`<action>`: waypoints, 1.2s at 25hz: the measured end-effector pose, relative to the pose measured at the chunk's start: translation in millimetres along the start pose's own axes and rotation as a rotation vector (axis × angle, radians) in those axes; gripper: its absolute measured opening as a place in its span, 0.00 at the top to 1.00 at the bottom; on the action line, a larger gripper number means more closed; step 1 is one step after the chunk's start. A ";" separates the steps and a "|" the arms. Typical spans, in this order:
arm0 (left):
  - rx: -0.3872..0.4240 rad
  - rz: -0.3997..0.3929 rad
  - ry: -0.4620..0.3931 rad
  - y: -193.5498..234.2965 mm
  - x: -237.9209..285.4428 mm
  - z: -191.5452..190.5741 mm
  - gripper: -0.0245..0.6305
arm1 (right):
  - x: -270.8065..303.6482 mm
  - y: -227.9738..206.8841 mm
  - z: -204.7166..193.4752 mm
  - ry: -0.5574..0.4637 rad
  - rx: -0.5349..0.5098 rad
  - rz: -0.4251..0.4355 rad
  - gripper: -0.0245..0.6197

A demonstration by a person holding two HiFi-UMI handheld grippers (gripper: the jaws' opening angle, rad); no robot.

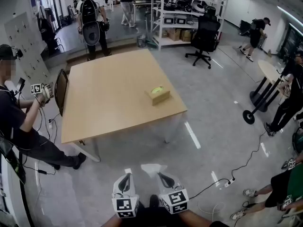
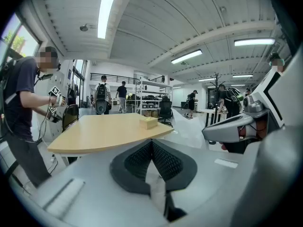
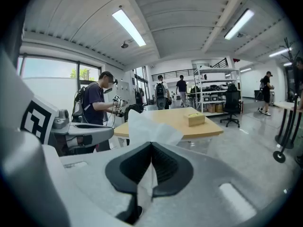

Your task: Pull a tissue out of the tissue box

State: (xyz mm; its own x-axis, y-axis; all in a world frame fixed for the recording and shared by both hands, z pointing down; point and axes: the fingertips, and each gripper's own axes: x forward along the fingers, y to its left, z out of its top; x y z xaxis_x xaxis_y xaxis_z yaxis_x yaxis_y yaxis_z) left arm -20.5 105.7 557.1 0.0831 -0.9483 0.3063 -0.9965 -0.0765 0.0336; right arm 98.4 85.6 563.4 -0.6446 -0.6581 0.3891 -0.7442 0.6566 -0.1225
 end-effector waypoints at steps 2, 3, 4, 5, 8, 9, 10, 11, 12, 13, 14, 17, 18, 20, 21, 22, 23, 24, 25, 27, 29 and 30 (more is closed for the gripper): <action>-0.005 0.002 -0.003 -2.0 -4.1 -1.5 0.93 | -5.5 0.6 -3.3 0.005 0.003 0.000 0.97; -0.008 0.002 -0.001 -2.7 -5.8 -4.9 0.93 | -7.8 1.6 -4.6 0.007 0.003 0.000 0.97; -0.008 0.004 0.000 -3.0 -7.4 -7.2 0.93 | -9.4 3.0 -5.3 0.006 0.002 0.002 0.97; -0.004 0.006 -0.001 -2.8 -8.8 -8.1 0.93 | -10.4 4.6 -5.7 0.005 0.001 0.006 0.97; 0.001 0.013 -0.012 -3.1 -10.8 -7.2 0.93 | -10.8 9.0 -7.2 0.008 -0.010 0.020 0.97; -0.002 0.015 -0.014 -3.6 -11.3 -6.3 0.93 | -11.3 9.6 -7.6 0.009 -0.017 0.021 0.97; -0.003 0.016 -0.015 -4.2 -11.8 -5.9 0.93 | -12.4 9.7 -7.7 0.008 -0.023 0.020 0.97; -0.001 0.018 -0.017 -4.7 -12.2 -6.3 0.93 | -13.7 9.4 -7.9 0.006 -0.027 0.017 0.98; 0.003 0.019 -0.021 -5.3 -12.5 -6.9 0.93 | -14.9 8.5 -7.8 0.004 -0.029 0.015 0.98; 0.005 0.020 -0.023 -6.5 -12.7 -7.3 0.93 | -15.9 7.4 -7.4 0.001 -0.030 0.014 0.98; 0.006 0.019 -0.025 -8.1 -13.0 -7.6 0.93 | -17.1 6.2 -6.8 -0.002 -0.030 0.013 0.98; 0.004 0.014 -0.021 -12.9 -13.6 -8.9 0.93 | -21.1 2.5 -5.6 -0.010 -0.028 0.003 0.98; 0.002 0.012 -0.019 -13.6 -13.4 -8.5 0.93 | -21.8 1.9 -5.9 -0.013 -0.026 0.001 0.98; 0.001 0.007 -0.019 -14.1 -12.7 -6.5 0.93 | -21.8 2.4 -7.9 -0.013 -0.023 -0.001 0.98; 0.004 0.003 -0.021 -14.0 -12.2 -7.7 0.93 | -21.7 2.8 -8.9 -0.014 -0.022 -0.003 0.98; 0.010 0.000 -0.023 -14.3 -11.8 -9.4 0.93 | -22.0 2.5 -9.4 -0.014 -0.021 -0.005 0.98; 0.015 -0.003 -0.025 -15.3 -11.7 -9.7 0.93 | -22.9 1.4 -9.5 -0.015 -0.019 -0.008 0.98; 0.018 -0.005 -0.027 -16.8 -11.7 -8.7 0.93 | -24.1 -0.2 -9.0 -0.016 -0.016 -0.011 0.98; 0.019 -0.006 -0.028 -17.9 -11.5 -7.2 0.93 | -25.1 -1.9 -8.2 -0.017 -0.014 -0.013 0.98; 0.021 -0.002 -0.029 -18.0 -11.1 -4.7 0.93 | -26.0 -3.8 -5.8 -0.021 -0.013 -0.012 0.98; 0.022 0.003 -0.032 -17.9 -10.7 -3.5 0.93 | -26.2 -4.5 -4.2 -0.025 -0.018 -0.008 0.98; 0.022 0.004 -0.033 -18.6 -10.8 -3.4 0.93 | -26.4 -5.0 -4.3 -0.026 -0.020 -0.007 0.98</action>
State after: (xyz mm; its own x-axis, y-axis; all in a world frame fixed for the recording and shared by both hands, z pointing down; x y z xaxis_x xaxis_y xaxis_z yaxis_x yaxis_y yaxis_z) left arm -2.9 118.4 556.5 0.0795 -0.9583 0.2746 -0.9968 -0.0793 0.0118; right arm 119.9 101.3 557.7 -0.6442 -0.6714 0.3664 -0.7450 0.6592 -0.1018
